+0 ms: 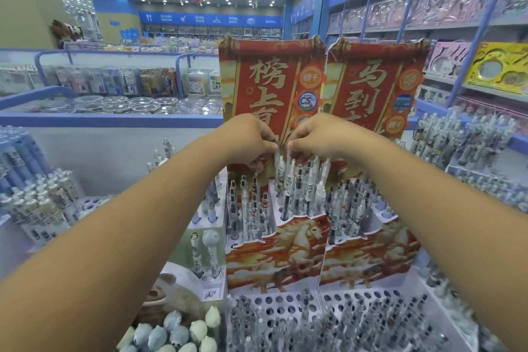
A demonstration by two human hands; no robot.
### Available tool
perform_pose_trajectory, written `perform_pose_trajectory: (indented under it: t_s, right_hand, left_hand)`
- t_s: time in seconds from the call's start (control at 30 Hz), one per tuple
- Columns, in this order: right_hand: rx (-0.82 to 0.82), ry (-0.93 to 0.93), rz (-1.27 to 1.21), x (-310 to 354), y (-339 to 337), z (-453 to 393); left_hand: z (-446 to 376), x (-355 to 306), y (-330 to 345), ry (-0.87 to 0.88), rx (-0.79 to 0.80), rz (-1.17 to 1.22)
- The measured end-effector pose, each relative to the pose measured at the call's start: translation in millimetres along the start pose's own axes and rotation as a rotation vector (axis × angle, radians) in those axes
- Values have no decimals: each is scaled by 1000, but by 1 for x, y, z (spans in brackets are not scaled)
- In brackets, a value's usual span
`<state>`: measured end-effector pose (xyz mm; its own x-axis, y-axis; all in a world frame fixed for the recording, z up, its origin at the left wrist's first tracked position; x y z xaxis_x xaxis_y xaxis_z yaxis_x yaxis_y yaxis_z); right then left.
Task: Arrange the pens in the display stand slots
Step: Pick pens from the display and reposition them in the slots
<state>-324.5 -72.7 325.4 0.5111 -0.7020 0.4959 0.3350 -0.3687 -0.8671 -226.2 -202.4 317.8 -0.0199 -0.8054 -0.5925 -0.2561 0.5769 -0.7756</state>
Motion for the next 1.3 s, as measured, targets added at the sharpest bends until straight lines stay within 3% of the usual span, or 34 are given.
perform_pose_trajectory:
  t_s: [0.13, 0.3, 0.63, 0.77, 1.03, 1.3]
  right_hand:
    - [30, 38, 19, 1, -2, -4]
    - [5, 18, 26, 4, -1, 1]
    - [-34, 104, 87, 12, 0, 14]
    - [-67, 137, -18, 7, -3, 28]
    - [-252, -11, 18, -12, -1, 107]
    - [-146, -92, -136, -81, 20, 203]
  left_hand:
    - [1, -5, 1, 12, 2, -40]
    - [4, -21, -5, 135, -42, -363]
    - [5, -21, -1, 109, 87, -288]
    - [12, -19, -1, 97, 92, -369]
    - [59, -49, 3, 87, -118, -586]
    - [164, -89, 53, 25, -477, -436]
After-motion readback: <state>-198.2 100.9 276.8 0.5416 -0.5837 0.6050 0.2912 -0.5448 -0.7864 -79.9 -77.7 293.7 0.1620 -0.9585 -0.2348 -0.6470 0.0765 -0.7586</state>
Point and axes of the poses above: each hand's wrist, its own z-axis away from the middle knuckle, its own y-axis out of the palm, x = y × z, the point moved 4 cm from there along -z, towards the middle knuckle, and after that the axes turned 15 degrees about y, right-handed, at the moved point
